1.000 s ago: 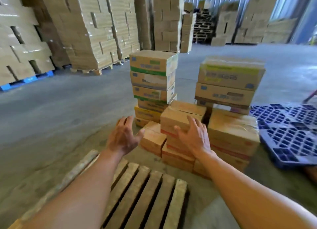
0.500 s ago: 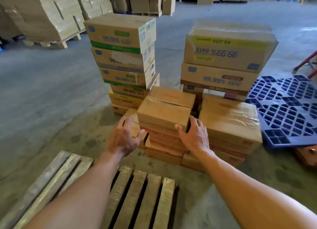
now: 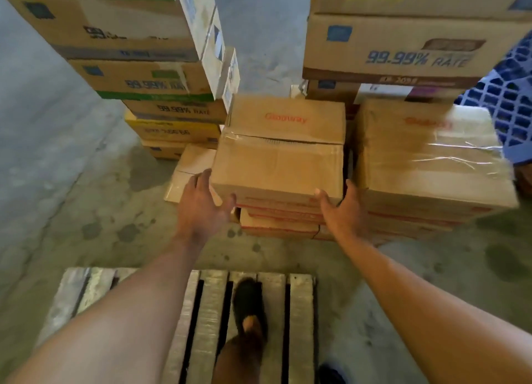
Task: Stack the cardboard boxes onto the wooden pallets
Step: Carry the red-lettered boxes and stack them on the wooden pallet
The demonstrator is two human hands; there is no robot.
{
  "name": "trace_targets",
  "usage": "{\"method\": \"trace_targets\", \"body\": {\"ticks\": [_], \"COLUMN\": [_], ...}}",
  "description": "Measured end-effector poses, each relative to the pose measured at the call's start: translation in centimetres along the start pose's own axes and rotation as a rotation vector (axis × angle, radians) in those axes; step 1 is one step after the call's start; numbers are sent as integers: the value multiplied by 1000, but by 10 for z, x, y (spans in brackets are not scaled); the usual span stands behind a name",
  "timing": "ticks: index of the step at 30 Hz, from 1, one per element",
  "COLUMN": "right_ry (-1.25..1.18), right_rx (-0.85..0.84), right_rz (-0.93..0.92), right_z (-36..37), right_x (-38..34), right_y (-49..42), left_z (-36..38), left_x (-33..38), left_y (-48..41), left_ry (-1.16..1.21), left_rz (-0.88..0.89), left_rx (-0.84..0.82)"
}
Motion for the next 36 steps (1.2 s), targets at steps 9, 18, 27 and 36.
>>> {"method": "trace_targets", "body": {"ticks": [9, 18, 27, 36], "right_ry": [-235, -416, -446, -474], "right_rx": [143, 228, 112, -154], "right_rz": [234, 280, 79, -143], "right_z": [38, 47, 23, -36], "right_x": [13, 26, 14, -8], "right_y": [-69, -87, -66, 4], "left_z": [31, 57, 44, -3], "left_x": [-43, -62, -63, -34], "left_y": [-125, -160, -112, 51], "left_ry": [153, 589, 812, 952], "left_rz": [-72, -81, -131, -166], "left_rx": [-81, -230, -178, 121]}}
Point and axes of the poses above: each hand's wrist, its own y-axis away from the middle knuckle, its own z-axis out of the palm, x = y × z, the point moved 2 cm from there along -y, towards the middle knuckle, and after that the axes turned 10 degrees about -x, right-handed, at the moved point
